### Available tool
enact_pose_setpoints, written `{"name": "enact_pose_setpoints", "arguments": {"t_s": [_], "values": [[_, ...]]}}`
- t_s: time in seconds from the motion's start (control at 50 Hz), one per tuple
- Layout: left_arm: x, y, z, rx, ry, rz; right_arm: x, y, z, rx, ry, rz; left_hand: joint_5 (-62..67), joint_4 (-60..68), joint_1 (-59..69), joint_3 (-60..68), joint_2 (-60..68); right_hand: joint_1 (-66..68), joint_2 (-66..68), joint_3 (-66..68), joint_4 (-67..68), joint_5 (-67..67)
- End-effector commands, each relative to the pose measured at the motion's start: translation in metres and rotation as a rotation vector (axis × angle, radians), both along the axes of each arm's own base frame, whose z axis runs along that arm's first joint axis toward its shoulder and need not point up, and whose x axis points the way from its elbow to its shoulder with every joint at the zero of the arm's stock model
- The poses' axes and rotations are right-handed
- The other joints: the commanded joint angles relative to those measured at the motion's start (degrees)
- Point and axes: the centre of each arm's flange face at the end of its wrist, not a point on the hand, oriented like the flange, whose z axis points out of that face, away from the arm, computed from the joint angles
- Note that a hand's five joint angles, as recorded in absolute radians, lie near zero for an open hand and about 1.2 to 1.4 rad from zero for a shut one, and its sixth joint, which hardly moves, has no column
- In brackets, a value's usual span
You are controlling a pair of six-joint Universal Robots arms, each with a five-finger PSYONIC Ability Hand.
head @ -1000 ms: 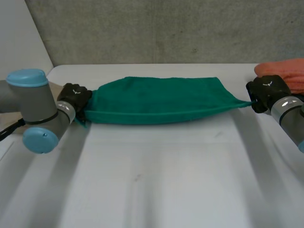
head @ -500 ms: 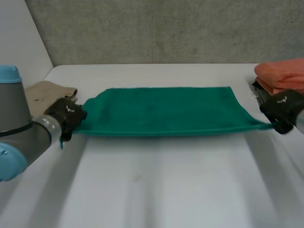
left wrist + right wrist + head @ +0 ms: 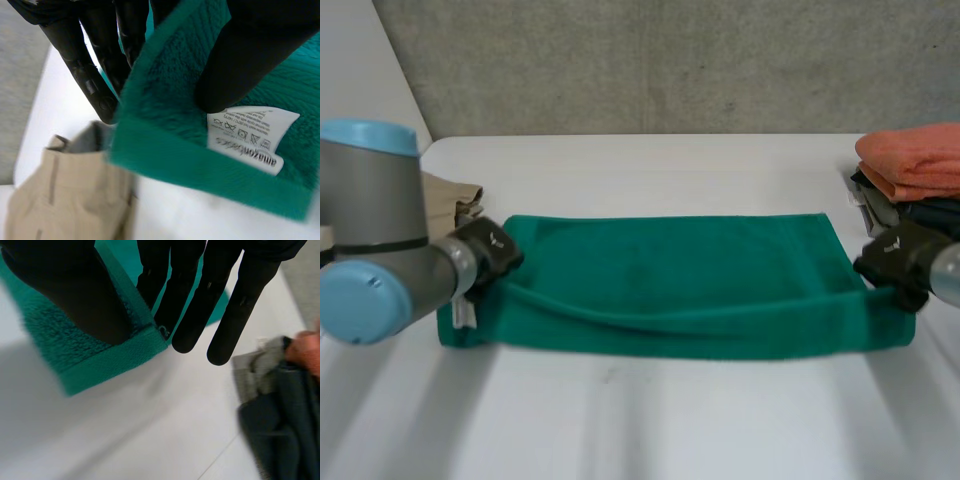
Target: Fold the laundry.
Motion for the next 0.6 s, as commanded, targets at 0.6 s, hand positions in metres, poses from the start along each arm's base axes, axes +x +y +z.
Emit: {"name": "enact_pose_setpoints", "arguments": {"t_s": [0.6], "values": [[-0.064,-0.109,-0.017,-0.315,0.183,0.085,0.056,-0.151,-0.059,-0.568,-0.219,-0.118,-2.3,-4.1,-1.1,-3.6,-4.0,12.4,10.2,9.5,8.8,9.6]]}}
